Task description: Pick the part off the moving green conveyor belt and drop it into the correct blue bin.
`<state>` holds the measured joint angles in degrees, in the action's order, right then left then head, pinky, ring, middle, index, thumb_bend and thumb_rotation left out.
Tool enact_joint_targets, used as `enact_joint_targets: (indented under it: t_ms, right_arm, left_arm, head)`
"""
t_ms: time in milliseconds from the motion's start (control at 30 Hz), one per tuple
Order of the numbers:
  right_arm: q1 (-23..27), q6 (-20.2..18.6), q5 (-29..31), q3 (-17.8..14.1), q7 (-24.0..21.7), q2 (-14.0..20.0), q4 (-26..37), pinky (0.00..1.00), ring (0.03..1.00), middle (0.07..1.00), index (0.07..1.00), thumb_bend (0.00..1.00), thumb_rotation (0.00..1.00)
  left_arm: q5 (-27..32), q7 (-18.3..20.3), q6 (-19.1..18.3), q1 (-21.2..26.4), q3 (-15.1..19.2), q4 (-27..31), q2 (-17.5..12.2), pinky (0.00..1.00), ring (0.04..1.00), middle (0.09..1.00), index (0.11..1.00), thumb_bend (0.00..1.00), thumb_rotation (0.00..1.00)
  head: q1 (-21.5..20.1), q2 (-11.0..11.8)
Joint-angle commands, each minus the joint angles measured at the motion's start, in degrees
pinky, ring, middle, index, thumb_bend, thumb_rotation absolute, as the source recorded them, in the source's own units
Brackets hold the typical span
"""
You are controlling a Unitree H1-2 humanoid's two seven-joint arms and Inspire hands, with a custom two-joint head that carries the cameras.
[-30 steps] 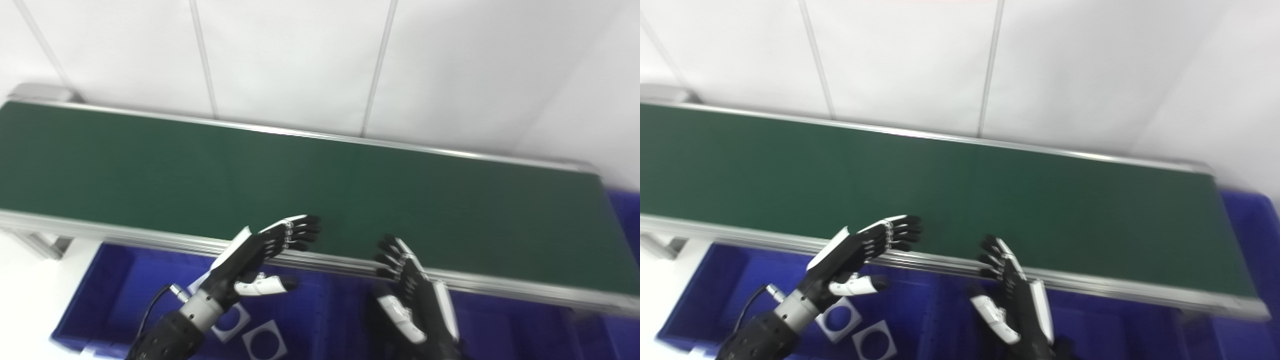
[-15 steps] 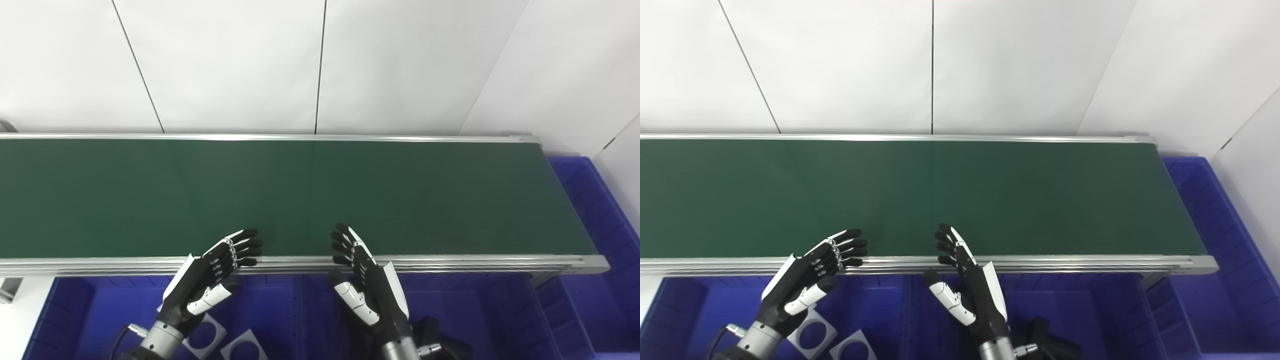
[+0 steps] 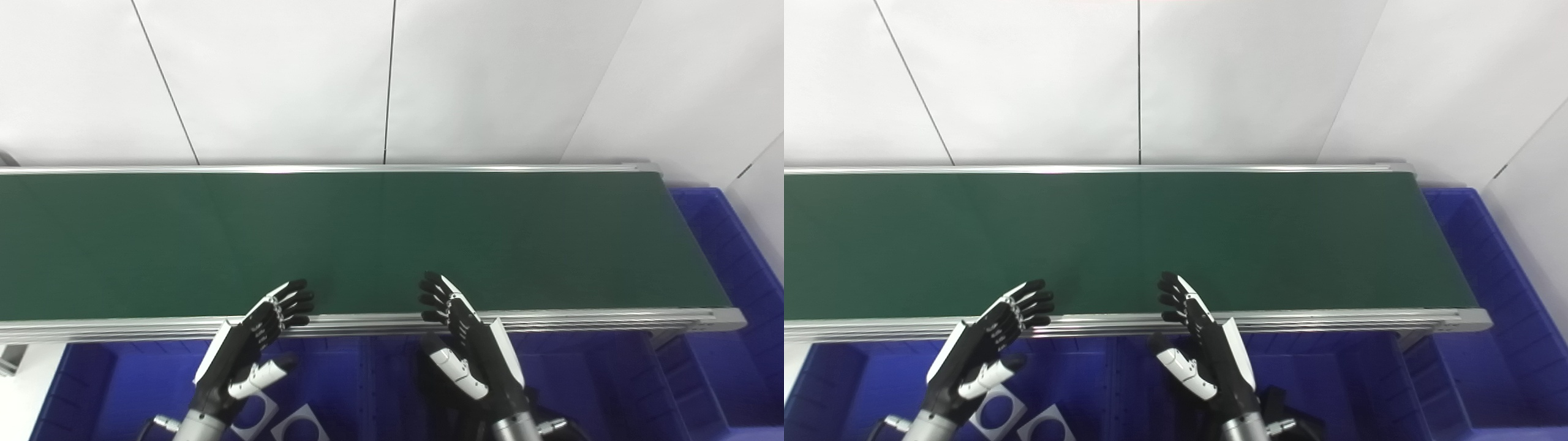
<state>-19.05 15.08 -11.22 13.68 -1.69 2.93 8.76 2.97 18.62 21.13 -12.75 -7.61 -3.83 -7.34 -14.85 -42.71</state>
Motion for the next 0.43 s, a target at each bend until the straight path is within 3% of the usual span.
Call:
enact_joint_targets:
  t_ms: [0, 400]
  right_arm:
    - [-0.27, -0.72, 1.05, -0.34, -0.68, 0.12, 2.59, 0.73, 0.822, 0.862, 0.898, 0.67, 0.76]
    - [-0.52, -1.27, 0.53, -0.78, -1.78, 2.02, 4.33, 0.7, 0.789, 0.821, 0.856, 0.64, 0.7]
  left_arm:
    - [-0.42, -0.91, 1.11, 0.11, -0.24, 2.87, 0.21, 0.78, 0.826, 0.855, 0.882, 0.75, 0.61]
    - [-1.15, -2.26, -1.2, -1.09, -1.2, 5.15, 1.59, 0.77, 0.822, 0.85, 0.867, 0.78, 0.63]
  head:
    - [0.75, -0.3]
    - [3.25, -0.48]
